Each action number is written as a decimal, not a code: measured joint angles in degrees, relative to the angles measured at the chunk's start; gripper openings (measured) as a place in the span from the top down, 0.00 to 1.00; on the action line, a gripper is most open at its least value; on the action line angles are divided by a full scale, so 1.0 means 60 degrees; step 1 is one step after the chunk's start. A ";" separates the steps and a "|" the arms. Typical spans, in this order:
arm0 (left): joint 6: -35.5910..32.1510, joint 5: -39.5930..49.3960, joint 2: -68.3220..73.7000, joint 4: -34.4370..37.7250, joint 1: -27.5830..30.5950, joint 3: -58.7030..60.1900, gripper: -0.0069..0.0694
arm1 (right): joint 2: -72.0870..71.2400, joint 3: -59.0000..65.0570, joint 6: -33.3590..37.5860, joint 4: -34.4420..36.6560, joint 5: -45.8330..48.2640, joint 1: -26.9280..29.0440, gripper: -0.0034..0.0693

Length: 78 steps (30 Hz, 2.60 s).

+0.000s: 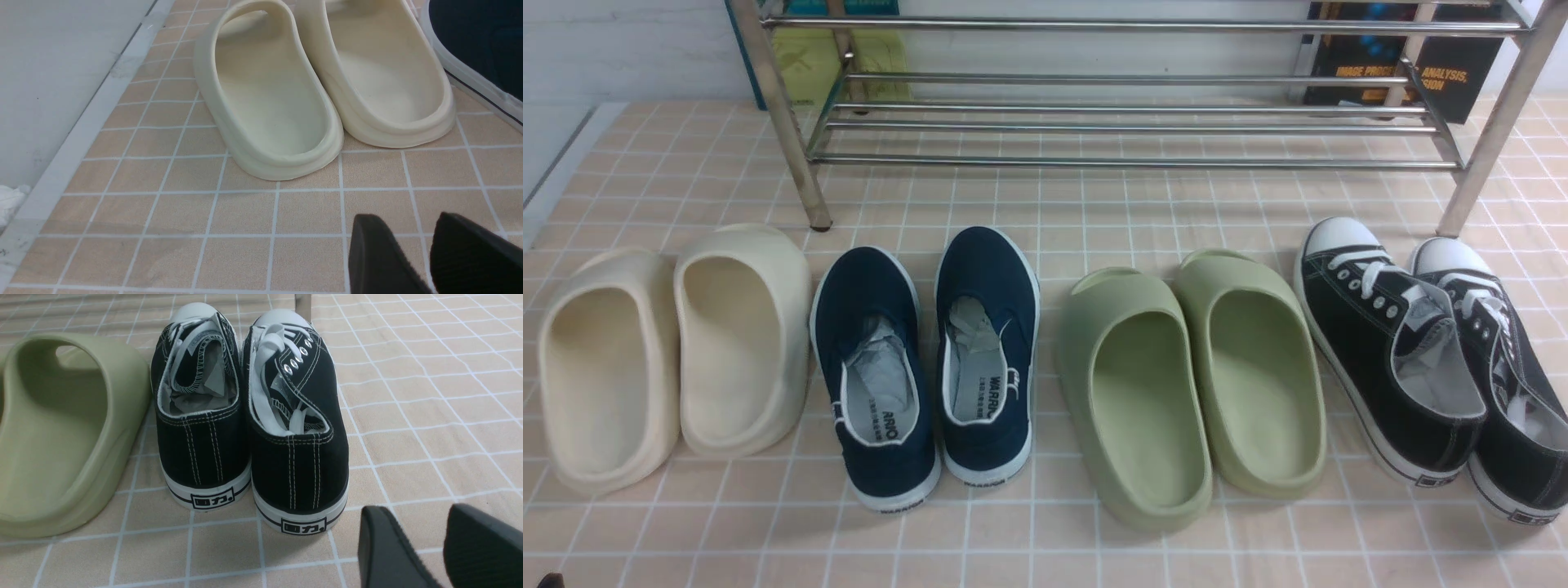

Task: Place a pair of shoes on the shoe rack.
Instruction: Use the left arm to grab the shoe closest to it

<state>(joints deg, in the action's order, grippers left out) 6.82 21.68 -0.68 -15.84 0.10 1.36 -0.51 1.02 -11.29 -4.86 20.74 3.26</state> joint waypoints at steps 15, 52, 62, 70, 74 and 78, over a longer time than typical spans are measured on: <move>0.0000 0.0000 0.0000 0.0000 0.0000 0.0000 0.60 | 0.0000 0.0000 0.0000 0.0000 0.0000 0.0000 0.62; 0.0000 0.0000 0.0000 0.0000 0.0000 0.0000 0.60 | 0.0000 0.0000 0.0000 -0.0009 0.0000 0.0000 0.62; 0.0095 -0.0134 0.0000 0.0252 0.0000 0.0010 0.60 | 0.0000 0.0000 0.0000 -0.0009 0.0000 0.0000 0.62; 0.3008 -0.0908 0.0000 0.3177 0.0000 0.0028 0.60 | 0.0000 0.0000 0.0000 -0.0009 0.0000 0.0000 0.62; 0.5192 -0.1311 0.0000 0.5123 0.0000 0.0037 0.60 | 0.0000 0.0000 0.0000 -0.0009 0.0000 0.0000 0.62; 0.6292 -0.1484 0.0000 0.5851 0.0000 0.0037 0.60 | 0.0000 0.0000 0.0000 -0.0009 0.0000 0.0000 0.62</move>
<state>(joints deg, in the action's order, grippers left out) 44.57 12.78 -0.68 19.26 0.10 1.58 -0.51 1.02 -11.29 -4.92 20.74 3.26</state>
